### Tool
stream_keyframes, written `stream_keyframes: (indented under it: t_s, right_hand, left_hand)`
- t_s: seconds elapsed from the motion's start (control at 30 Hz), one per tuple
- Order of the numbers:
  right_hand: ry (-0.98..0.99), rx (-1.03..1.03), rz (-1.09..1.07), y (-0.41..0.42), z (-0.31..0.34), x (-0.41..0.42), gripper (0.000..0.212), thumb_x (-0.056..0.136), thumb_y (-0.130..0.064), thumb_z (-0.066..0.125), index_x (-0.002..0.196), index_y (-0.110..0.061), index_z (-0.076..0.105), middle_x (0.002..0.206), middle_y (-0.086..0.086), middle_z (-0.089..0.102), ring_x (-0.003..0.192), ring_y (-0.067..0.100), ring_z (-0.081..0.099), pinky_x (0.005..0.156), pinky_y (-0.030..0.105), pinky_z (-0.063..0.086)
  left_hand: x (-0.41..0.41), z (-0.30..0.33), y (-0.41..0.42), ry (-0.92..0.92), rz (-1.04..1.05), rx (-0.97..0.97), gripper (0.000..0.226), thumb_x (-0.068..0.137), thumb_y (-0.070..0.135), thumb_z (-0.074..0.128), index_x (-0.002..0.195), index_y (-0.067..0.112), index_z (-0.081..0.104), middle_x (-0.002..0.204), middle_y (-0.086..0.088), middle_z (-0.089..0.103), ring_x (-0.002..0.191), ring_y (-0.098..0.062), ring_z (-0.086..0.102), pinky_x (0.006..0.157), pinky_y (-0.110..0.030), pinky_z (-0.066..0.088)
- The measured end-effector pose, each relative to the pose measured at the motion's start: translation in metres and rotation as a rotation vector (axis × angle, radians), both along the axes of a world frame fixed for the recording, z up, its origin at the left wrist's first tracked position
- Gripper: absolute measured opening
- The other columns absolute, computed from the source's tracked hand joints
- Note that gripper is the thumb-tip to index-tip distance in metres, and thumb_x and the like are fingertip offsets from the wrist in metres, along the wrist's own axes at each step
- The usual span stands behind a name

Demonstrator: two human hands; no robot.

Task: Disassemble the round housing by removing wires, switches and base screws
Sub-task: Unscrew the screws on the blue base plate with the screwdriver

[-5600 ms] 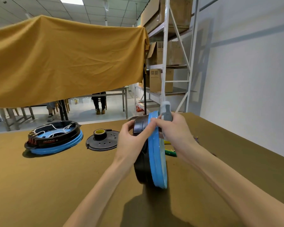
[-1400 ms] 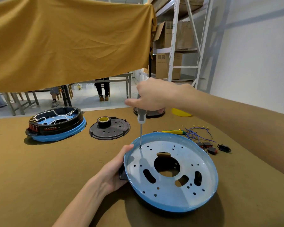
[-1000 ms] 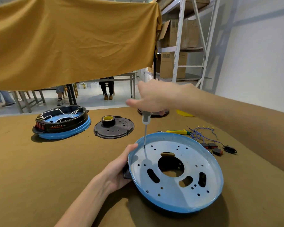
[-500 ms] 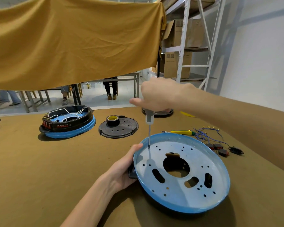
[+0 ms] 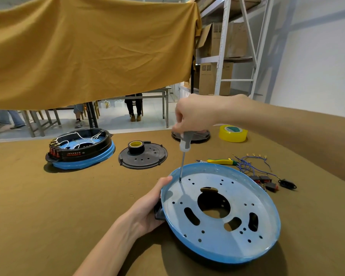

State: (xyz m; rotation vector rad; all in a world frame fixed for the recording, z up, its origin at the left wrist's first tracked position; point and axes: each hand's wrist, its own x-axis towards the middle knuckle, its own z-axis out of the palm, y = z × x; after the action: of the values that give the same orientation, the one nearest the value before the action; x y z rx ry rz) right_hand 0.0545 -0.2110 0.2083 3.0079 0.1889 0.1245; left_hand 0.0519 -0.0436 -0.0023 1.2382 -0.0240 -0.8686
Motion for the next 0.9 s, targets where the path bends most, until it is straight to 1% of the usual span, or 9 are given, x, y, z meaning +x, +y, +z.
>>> stream_keyframes:
  t_s: [0.17,0.27,0.33,0.47,0.53,0.63,0.7,0.77,0.9]
  right_hand:
    - [0.141,0.230,0.104,-0.003,0.007,-0.007,0.026,0.083,-0.030,0.079,0.104,-0.026,0.065,0.097,-0.005,0.068,0.083,0.013,0.067,0.059,0.021,0.049]
    - [0.020,0.053,-0.044,-0.003,-0.004,-0.008,0.055,0.095,-0.065,0.049,0.089,-0.013,0.065,0.062,0.001,0.071,0.052,0.017,0.070,0.043,0.025,0.052]
    - [-0.128,-0.191,-0.029,-0.003,-0.008,-0.007,0.058,0.099,-0.063,0.042,0.078,-0.013,0.061,0.062,0.003,0.063,0.052,0.018,0.064,0.049,0.031,0.054]
    - [0.061,0.070,0.153,-0.006,0.005,-0.011,0.023,0.085,-0.039,0.079,0.097,-0.024,0.067,0.092,-0.008,0.062,0.086,0.014,0.064,0.070,0.029,0.056]
    - [0.163,0.199,0.235,-0.005,0.007,-0.014,0.034,0.076,-0.028,0.087,0.103,-0.030,0.066,0.103,-0.013,0.058,0.093,0.011,0.061,0.071,0.027,0.055]
    - [0.085,0.043,0.171,0.000,0.000,-0.011,0.037,0.083,-0.055,0.075,0.102,-0.027,0.062,0.094,-0.009,0.061,0.083,0.012,0.064,0.062,0.029,0.052]
    - [0.006,-0.073,0.031,0.003,0.000,-0.008,0.066,0.089,-0.077,0.045,0.089,-0.015,0.067,0.071,-0.003,0.071,0.064,0.016,0.070,0.055,0.030,0.049]
    - [-0.031,-0.075,-0.001,0.003,0.000,-0.005,0.066,0.098,-0.067,0.041,0.078,-0.011,0.068,0.058,-0.001,0.069,0.056,0.019,0.067,0.052,0.027,0.046]
    - [0.142,0.149,0.142,0.001,0.011,-0.008,0.021,0.092,-0.028,0.070,0.112,-0.027,0.062,0.100,-0.008,0.061,0.085,0.015,0.063,0.067,0.031,0.053]
  left_hand:
    - [0.001,-0.001,0.000,0.003,0.001,0.006,0.079,0.072,0.056,0.078,0.130,0.005,0.065,0.109,-0.017,0.075,0.089,-0.029,0.071,0.078,-0.037,0.059]
    - [0.001,-0.001,0.001,-0.001,-0.006,-0.003,0.072,0.078,0.056,0.075,0.129,0.006,0.067,0.110,-0.016,0.075,0.088,-0.028,0.072,0.078,-0.037,0.059]
    - [0.002,-0.002,0.001,-0.004,-0.009,-0.004,0.070,0.079,0.056,0.074,0.128,0.006,0.067,0.115,-0.017,0.075,0.090,-0.029,0.072,0.081,-0.038,0.058]
    - [0.002,-0.002,0.001,-0.006,0.004,0.012,0.073,0.074,0.056,0.077,0.126,0.005,0.068,0.112,-0.019,0.074,0.091,-0.030,0.069,0.086,-0.040,0.055]
    - [0.001,-0.002,0.000,-0.005,0.010,0.018,0.070,0.071,0.056,0.079,0.119,0.006,0.071,0.106,-0.018,0.071,0.090,-0.031,0.066,0.084,-0.040,0.053]
    - [0.001,-0.003,0.000,0.006,0.027,-0.005,0.072,0.070,0.055,0.080,0.120,0.005,0.070,0.110,-0.021,0.061,0.099,-0.034,0.052,0.091,-0.043,0.041]
    - [0.001,-0.003,-0.001,0.002,0.027,-0.001,0.075,0.074,0.055,0.078,0.126,0.002,0.068,0.110,-0.020,0.066,0.099,-0.034,0.057,0.092,-0.044,0.044]
    - [0.001,-0.003,-0.001,-0.008,0.018,0.013,0.073,0.073,0.055,0.078,0.124,0.004,0.069,0.108,-0.018,0.070,0.096,-0.032,0.062,0.090,-0.042,0.048]
    - [0.002,-0.004,-0.001,-0.005,0.020,0.022,0.073,0.067,0.056,0.081,0.120,0.007,0.069,0.106,-0.019,0.067,0.097,-0.033,0.056,0.091,-0.042,0.042]
